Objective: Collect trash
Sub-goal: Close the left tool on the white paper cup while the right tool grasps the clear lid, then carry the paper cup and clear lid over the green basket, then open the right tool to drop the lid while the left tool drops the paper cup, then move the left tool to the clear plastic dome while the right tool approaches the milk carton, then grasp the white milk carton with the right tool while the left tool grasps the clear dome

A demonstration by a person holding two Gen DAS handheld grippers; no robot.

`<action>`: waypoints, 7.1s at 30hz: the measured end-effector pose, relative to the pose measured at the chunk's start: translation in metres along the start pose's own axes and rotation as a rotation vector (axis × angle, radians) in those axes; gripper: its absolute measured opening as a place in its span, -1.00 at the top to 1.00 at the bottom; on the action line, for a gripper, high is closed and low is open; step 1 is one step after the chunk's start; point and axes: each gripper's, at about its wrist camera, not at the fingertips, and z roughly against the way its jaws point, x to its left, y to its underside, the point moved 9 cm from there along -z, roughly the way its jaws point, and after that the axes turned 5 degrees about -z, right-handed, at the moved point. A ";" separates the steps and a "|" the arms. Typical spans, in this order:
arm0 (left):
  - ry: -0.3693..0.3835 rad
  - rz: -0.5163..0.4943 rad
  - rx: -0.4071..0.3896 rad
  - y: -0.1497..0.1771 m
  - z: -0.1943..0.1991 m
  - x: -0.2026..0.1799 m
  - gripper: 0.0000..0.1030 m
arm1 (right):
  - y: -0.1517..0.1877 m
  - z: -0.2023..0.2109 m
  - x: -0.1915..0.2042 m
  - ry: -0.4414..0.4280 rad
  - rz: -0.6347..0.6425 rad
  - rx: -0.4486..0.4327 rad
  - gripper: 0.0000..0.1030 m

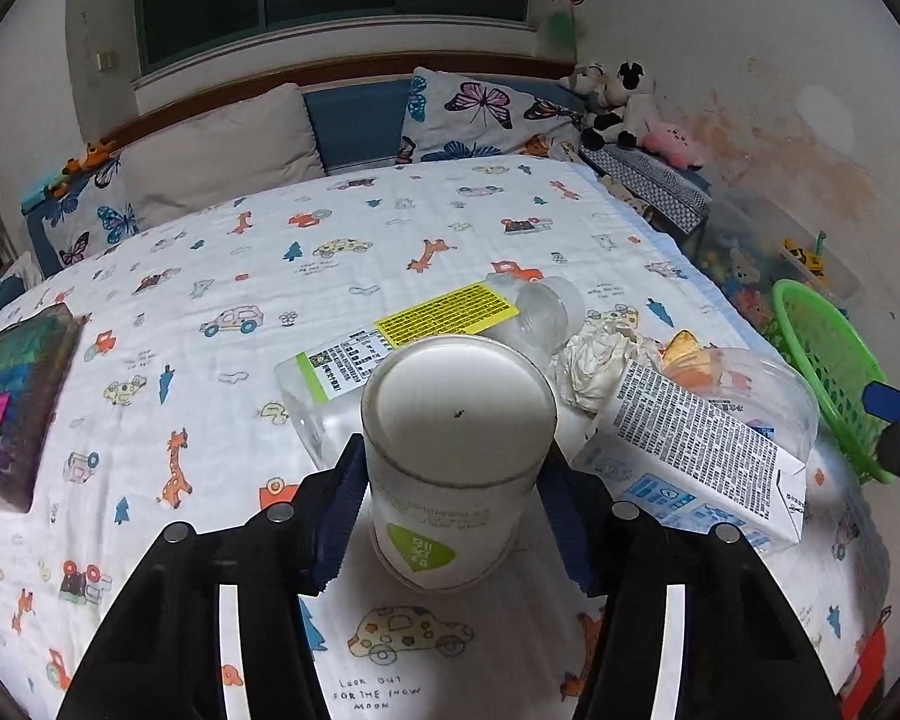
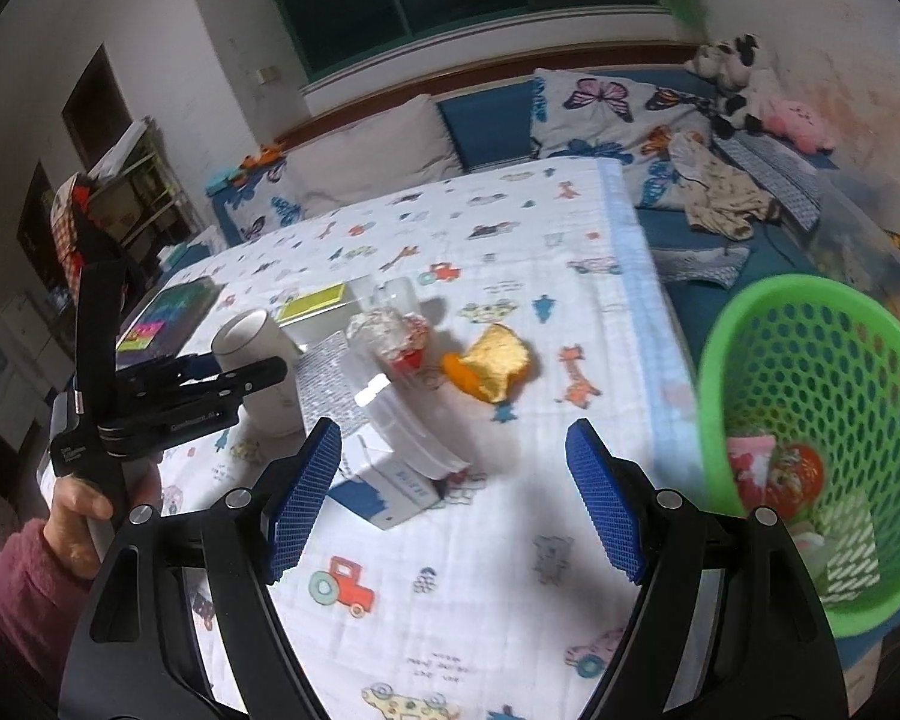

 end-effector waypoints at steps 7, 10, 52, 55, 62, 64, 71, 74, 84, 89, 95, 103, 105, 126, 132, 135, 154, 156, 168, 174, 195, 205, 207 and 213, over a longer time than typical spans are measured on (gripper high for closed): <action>0.018 0.018 -0.033 0.000 0.019 0.005 -0.05 | -0.003 -0.026 0.021 -0.022 0.056 0.034 -0.28; 0.024 0.026 -0.047 0.000 0.029 0.007 -0.05 | -0.005 -0.037 0.031 -0.013 0.098 0.043 -0.16; 0.116 -0.022 -0.131 -0.019 0.080 -0.038 -0.05 | -0.012 0.008 0.004 -0.021 0.059 -0.050 0.70; 0.137 -0.046 -0.138 -0.025 0.081 -0.056 -0.05 | -0.015 0.024 -0.011 0.001 0.033 -0.077 0.70; 0.205 -0.103 -0.143 -0.044 0.079 -0.106 -0.05 | -0.023 0.057 -0.067 0.058 -0.062 -0.124 0.70; 0.225 -0.123 -0.140 -0.050 0.077 -0.123 -0.05 | -0.024 0.064 -0.086 0.082 -0.091 -0.131 0.70; 0.285 -0.188 -0.137 -0.068 0.071 -0.178 -0.05 | -0.020 0.079 -0.148 0.170 -0.166 -0.140 0.70; 0.316 -0.206 -0.123 -0.075 0.064 -0.200 -0.05 | -0.014 0.080 -0.173 0.196 -0.208 -0.130 0.69; 0.388 -0.272 -0.096 -0.090 0.046 -0.268 -0.05 | 0.003 0.088 -0.220 0.254 -0.295 -0.129 0.55; 0.431 -0.273 -0.060 -0.093 0.030 -0.294 -0.05 | 0.010 0.098 -0.227 0.268 -0.313 -0.146 0.35; 0.435 -0.293 -0.023 -0.092 0.010 -0.320 -0.06 | 0.016 0.110 -0.230 0.279 -0.321 -0.166 0.15; 0.442 -0.310 0.005 -0.089 -0.006 -0.346 -0.07 | 0.022 0.110 -0.235 0.280 -0.335 -0.157 0.10; 0.444 -0.306 0.018 -0.087 -0.011 -0.349 -0.07 | 0.022 0.111 -0.236 0.280 -0.334 -0.160 0.00; 0.446 -0.268 0.077 -0.073 -0.029 -0.349 -0.23 | 0.024 0.133 -0.240 0.291 -0.352 -0.209 -0.18; 0.418 -0.240 0.042 -0.071 -0.012 -0.322 -0.23 | 0.023 0.137 -0.225 0.276 -0.325 -0.217 -0.32; 0.383 -0.217 0.023 -0.070 -0.002 -0.300 -0.23 | 0.021 0.135 -0.215 0.258 -0.308 -0.215 -0.35; 0.081 -0.013 -0.025 -0.046 0.027 -0.117 -0.36 | 0.009 0.071 -0.108 0.099 -0.130 -0.120 -0.48; 0.061 0.016 -0.021 -0.040 0.029 -0.095 -0.36 | 0.006 0.063 -0.093 0.075 -0.101 -0.106 -0.48; -0.037 0.124 0.021 0.003 0.032 -0.002 -0.36 | 0.004 -0.005 0.009 -0.063 0.142 0.024 -0.48; -0.049 0.153 0.045 0.022 0.028 0.022 -0.36 | 0.007 -0.037 0.041 -0.086 0.221 0.091 -0.41; -0.015 0.101 0.099 0.040 0.003 0.029 -0.36 | 0.007 -0.107 0.065 -0.070 0.314 0.184 -0.01; 0.006 0.071 0.105 0.038 -0.006 0.022 -0.36 | 0.007 -0.087 0.067 -0.098 0.297 0.158 0.17; 0.016 0.066 0.107 0.037 -0.008 0.019 -0.38 | 0.006 -0.081 0.067 -0.105 0.293 0.152 0.18; 0.027 0.042 0.094 0.034 -0.009 0.011 -0.43 | 0.005 -0.060 0.068 -0.121 0.279 0.126 0.18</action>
